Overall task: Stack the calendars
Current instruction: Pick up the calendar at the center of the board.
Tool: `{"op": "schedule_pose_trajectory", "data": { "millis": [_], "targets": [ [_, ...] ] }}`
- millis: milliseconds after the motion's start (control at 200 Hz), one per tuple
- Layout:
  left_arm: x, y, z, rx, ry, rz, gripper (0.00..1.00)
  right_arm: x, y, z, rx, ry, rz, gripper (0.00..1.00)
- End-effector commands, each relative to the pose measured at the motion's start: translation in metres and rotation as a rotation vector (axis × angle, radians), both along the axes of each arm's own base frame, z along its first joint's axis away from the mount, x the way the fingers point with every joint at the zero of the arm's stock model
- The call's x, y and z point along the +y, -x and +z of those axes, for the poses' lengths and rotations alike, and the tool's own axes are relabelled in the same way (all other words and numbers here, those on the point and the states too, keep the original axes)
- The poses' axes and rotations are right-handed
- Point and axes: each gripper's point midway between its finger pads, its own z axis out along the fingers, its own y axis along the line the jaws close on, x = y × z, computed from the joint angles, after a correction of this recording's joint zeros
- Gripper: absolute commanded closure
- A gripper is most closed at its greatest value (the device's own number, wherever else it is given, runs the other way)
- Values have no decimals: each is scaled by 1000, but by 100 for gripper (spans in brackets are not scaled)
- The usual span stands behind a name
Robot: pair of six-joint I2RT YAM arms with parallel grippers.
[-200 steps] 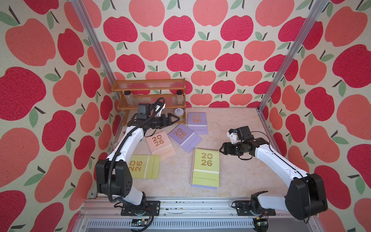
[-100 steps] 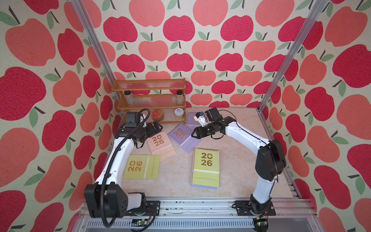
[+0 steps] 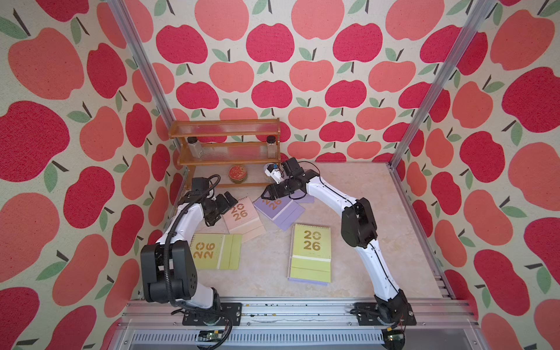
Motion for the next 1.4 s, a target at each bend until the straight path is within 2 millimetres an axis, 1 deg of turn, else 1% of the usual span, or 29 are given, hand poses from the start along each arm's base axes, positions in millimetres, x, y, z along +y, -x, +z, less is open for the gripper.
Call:
{"op": "schedule_pose_trajectory", "data": {
  "millis": [0,185,415,585,785,990,1201,1396],
  "targets": [
    [8,-2,-17,27,-11,9,0,19,9,-9,54,-32,23,31],
    [9,2,-37,71,-2,7,0,33,19,-32,86,-23,38,31],
    [4,4,-60,98,35,7,2,43,30,-49,118,-18,51,31],
    [2,4,-76,129,37,2,3,45,38,-60,139,-8,62,31],
    [1,4,-93,159,41,-1,5,42,47,-75,157,36,73,31],
    [-3,1,-99,162,49,-9,5,42,52,-92,192,59,68,31],
    [-7,0,-102,162,62,-20,5,47,59,-100,212,64,75,31],
    [-12,-2,-102,151,76,-31,6,53,70,-109,247,68,99,31]
  ]
}}
